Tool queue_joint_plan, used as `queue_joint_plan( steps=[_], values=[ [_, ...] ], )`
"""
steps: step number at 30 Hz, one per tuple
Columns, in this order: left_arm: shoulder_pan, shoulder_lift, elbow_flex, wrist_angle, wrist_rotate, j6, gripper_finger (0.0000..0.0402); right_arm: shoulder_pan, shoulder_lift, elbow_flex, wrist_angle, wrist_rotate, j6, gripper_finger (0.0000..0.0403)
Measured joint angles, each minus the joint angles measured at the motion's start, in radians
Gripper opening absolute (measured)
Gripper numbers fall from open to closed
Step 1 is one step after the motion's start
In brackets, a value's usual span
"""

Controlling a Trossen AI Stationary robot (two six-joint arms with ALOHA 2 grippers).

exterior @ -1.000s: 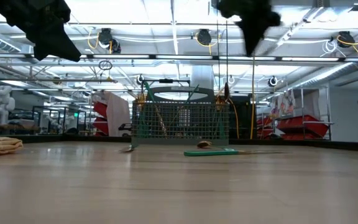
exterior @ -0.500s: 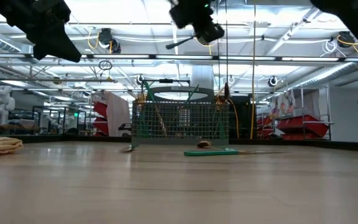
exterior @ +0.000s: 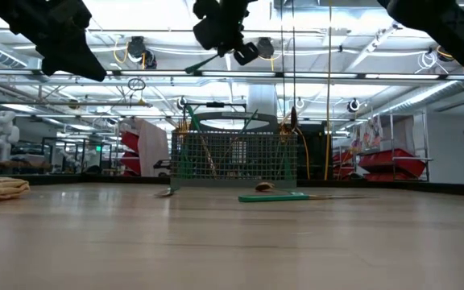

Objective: Sort silverware
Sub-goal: Put the green fork into the silverware basket

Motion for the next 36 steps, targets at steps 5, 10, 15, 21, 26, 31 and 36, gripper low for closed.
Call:
queue_joint_plan(
  steps=[5,10,15,21,26,31,36],
  values=[
    [0.0,0.0,0.0,0.003,-0.013,0.0,0.009,-0.039,0.0,-0.018,0.131,-0.042,-0.146,0.0],
    [0.0,0.0,0.0,0.003,-0.013,0.0,0.009,-0.062,0.0,-0.018,0.165,-0.085,-0.28,0.0],
    [0.0,0.0,0.0,0.003,-0.02,0.007,0.009,-0.067,0.0,-0.018,0.162,-0.117,-0.338,0.0],
    [0.0,0.0,0.0,0.008,-0.029,0.006,0.009,-0.076,0.049,-0.018,0.15,-0.124,-0.361,0.0],
    [0.0,0.0,0.0,0.029,-0.032,0.011,0.009,-0.079,0.101,-0.019,0.17,-0.14,-0.36,0.0],
    [0.0,0.0,0.0,0.055,-0.032,0.03,0.009,-0.091,0.114,-0.018,0.184,-0.146,-0.359,0.0],
    [0.0,0.0,0.0,0.057,-0.032,0.03,0.009,-0.099,0.13,-0.018,0.153,-0.16,-0.372,0.0]
  ],
)
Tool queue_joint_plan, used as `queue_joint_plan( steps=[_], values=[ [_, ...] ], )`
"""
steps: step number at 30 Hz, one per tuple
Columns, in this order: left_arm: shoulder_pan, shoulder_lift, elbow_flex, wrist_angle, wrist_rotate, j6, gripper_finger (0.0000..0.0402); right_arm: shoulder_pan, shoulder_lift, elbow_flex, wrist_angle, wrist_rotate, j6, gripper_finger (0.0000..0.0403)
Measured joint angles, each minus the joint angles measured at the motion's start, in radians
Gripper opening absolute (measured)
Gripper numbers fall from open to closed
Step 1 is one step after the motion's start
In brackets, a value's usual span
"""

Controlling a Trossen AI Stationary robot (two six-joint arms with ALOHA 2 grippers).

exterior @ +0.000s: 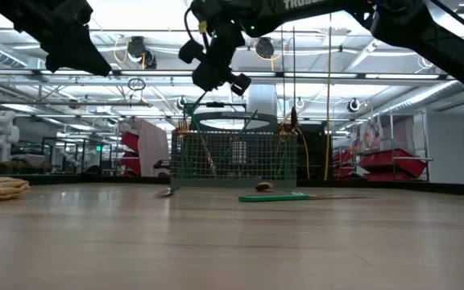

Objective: Sort silverware
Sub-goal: Put the green fork into the silverware basket

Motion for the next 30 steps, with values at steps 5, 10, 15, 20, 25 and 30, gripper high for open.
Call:
queue_joint_plan(
  steps=[5,10,15,20,25,30],
  values=[
    [0.0,0.0,0.0,0.0,0.0,0.003,0.009,0.0,0.034,0.0,-0.011,-0.036,-0.011,0.0],
    [0.0,0.0,0.0,0.0,0.0,0.003,0.009,-0.008,0.069,0.0,-0.017,-0.04,-0.015,0.0],
    [0.0,0.0,0.0,0.0,0.0,0.004,0.009,-0.016,0.083,0.001,-0.038,-0.062,-0.029,0.0],
    [0.0,0.0,0.0,0.0,-0.003,0.004,0.009,-0.016,0.108,0.0,-0.075,-0.094,-0.047,0.0],
    [0.0,0.0,0.0,0.006,-0.016,0.023,0.009,-0.016,0.129,0.0,-0.094,-0.107,-0.053,0.0],
    [0.0,0.0,0.0,0.007,-0.029,0.024,0.009,-0.015,0.134,0.0,-0.1,-0.153,-0.001,0.0001]
  ],
)
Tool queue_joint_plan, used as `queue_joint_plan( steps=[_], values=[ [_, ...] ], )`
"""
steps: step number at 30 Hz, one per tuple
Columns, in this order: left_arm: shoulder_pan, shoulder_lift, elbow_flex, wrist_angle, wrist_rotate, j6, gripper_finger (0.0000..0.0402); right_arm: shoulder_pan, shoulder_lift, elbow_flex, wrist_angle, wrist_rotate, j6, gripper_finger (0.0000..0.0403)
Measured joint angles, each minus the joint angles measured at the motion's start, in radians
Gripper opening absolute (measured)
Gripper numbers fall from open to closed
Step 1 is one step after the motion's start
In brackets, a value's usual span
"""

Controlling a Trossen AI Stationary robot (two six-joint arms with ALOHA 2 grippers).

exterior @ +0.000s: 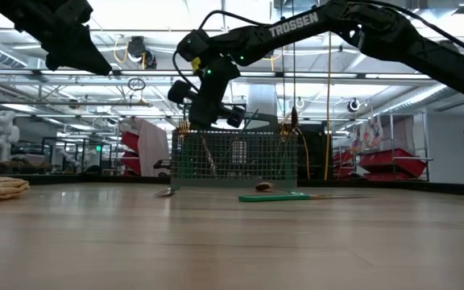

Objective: Sort silverware
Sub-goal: Put the green fork into the silverware basket, then put the green knife into the silverware basket

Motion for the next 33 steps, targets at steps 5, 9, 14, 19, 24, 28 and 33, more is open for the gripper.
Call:
queue_joint_plan(
  steps=[5,9,14,19,24,28,33],
  values=[
    [0.0,0.0,0.0,0.0,0.0,0.006,0.009,0.0,-0.003,0.0,0.01,-0.003,0.052,0.0035],
    [0.0,0.0,0.0,0.0,0.0,0.007,0.009,0.0,-0.005,0.003,0.012,-0.003,0.105,0.0081],
    [0.0,0.0,0.0,0.0,0.0,0.008,0.009,0.003,-0.009,0.003,0.036,0.029,0.162,0.0138],
    [0.0,0.0,0.0,0.0,0.0,0.008,0.009,0.003,-0.058,0.003,0.083,0.07,0.253,0.0172],
    [0.0,0.0,0.0,0.0,0.0,0.006,0.009,0.004,-0.138,0.006,0.087,0.079,0.379,0.018],
    [0.0,0.0,0.0,0.005,0.0,0.0,0.009,0.004,-0.18,0.006,0.074,0.1,0.495,0.018],
    [0.0,0.0,0.0,0.041,0.001,-0.003,0.009,0.003,-0.212,0.005,0.062,0.196,0.594,0.018]
  ],
)
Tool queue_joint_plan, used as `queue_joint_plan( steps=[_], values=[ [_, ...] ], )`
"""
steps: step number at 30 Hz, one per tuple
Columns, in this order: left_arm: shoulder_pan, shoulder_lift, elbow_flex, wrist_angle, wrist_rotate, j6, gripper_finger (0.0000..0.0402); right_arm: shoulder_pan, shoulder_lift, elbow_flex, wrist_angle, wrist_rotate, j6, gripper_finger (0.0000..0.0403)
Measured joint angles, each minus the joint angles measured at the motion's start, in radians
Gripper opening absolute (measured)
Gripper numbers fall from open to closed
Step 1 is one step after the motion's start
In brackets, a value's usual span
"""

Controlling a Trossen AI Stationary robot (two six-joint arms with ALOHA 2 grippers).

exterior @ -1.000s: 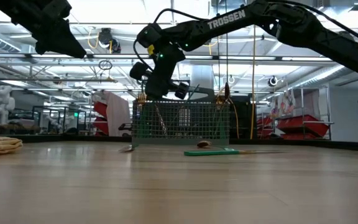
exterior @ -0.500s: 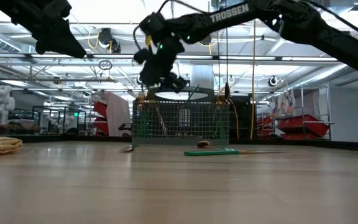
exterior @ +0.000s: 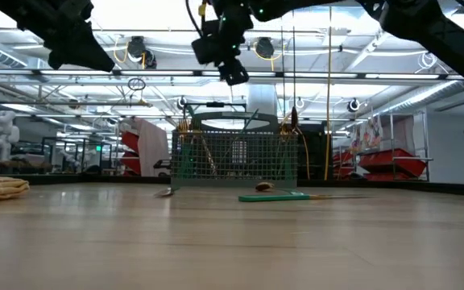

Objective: Sort silverware
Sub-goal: Put the green knife into the silverware basket

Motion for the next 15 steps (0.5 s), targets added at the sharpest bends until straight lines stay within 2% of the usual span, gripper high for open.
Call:
queue_joint_plan(
  steps=[5,7,9,10,12,15],
  values=[
    [0.0,0.0,0.0,0.058,0.008,-0.008,0.009,0.0,-0.065,0.0,-0.164,0.028,0.316,0.018],
    [0.0,0.0,0.0,0.084,0.027,-0.038,0.009,0.001,-0.099,0.0,-0.315,0.02,0.503,0.018],
    [0.0,0.0,0.0,0.117,0.07,-0.069,0.009,0.008,-0.135,0.0,-0.538,-0.045,0.764,0.018],
    [0.0,0.0,0.003,0.127,0.1,-0.085,0.009,0.011,-0.154,0.0,-0.665,-0.119,0.916,0.018],
    [0.0,0.0,0.012,0.144,0.153,-0.117,0.009,0.018,-0.192,0.0,-0.894,-0.35,1.216,0.018],
    [0.0,0.0,0.014,0.171,0.227,-0.157,0.009,0.017,-0.222,0.0,-1.124,-0.72,1.475,0.018]
  ],
)
